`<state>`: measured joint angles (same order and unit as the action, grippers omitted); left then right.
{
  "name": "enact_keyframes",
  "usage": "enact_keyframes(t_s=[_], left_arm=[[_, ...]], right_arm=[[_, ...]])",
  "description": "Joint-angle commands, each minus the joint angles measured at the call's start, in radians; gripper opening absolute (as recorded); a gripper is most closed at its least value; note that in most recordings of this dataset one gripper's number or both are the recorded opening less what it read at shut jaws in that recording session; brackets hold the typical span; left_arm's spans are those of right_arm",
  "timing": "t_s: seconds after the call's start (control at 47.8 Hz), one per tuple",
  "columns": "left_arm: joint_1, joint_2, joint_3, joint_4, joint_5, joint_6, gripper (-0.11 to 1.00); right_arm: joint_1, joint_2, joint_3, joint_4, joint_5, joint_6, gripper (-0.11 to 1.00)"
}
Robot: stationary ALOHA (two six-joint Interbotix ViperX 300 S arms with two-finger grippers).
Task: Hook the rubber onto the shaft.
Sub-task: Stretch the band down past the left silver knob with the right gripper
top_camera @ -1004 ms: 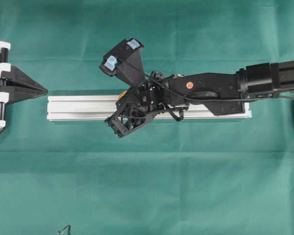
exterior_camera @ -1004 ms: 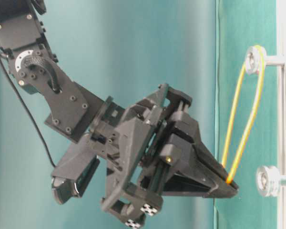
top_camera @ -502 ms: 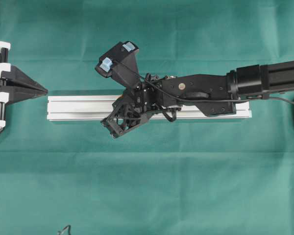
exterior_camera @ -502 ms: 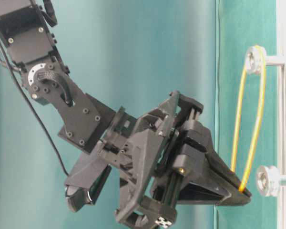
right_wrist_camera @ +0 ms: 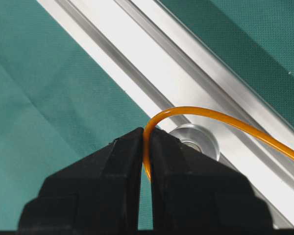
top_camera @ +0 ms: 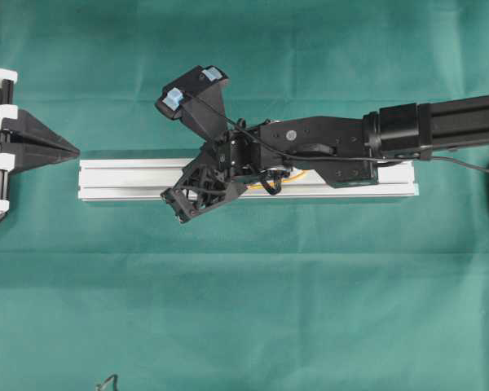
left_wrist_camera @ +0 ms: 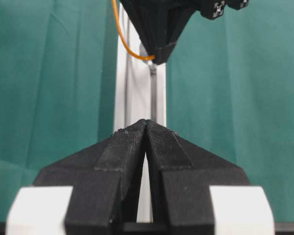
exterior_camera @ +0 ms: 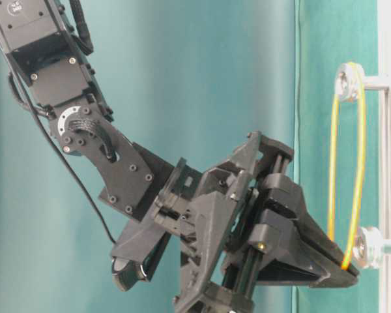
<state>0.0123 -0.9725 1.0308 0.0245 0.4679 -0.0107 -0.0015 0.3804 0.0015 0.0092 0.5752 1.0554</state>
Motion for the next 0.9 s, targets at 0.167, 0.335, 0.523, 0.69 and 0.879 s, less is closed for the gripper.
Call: enact_keyframes(t_s=[0.167, 0.335, 0.523, 0.69, 0.879], left_arm=[[-0.002, 0.005, -0.028, 0.002, -0.006, -0.002, 0.0], [-0.002, 0.005, -0.028, 0.002, -0.005, -0.002, 0.0], [-0.002, 0.005, -0.028, 0.002, -0.005, -0.002, 0.0], [-0.002, 0.008, -0.026, 0.002, -0.005, -0.002, 0.0], [-0.002, 0.009, -0.026, 0.002, -0.005, -0.002, 0.0]], right_arm=[[-0.005, -0.006, -0.031, 0.015, -0.031, 0.003, 0.07], [-0.008, 0.011, -0.031, 0.032, -0.049, 0.012, 0.07], [-0.005, 0.025, -0.031, 0.054, -0.052, 0.012, 0.07], [0.0, 0.028, -0.029, 0.058, -0.049, 0.012, 0.07], [0.015, 0.028, -0.025, 0.071, -0.044, 0.011, 0.07]])
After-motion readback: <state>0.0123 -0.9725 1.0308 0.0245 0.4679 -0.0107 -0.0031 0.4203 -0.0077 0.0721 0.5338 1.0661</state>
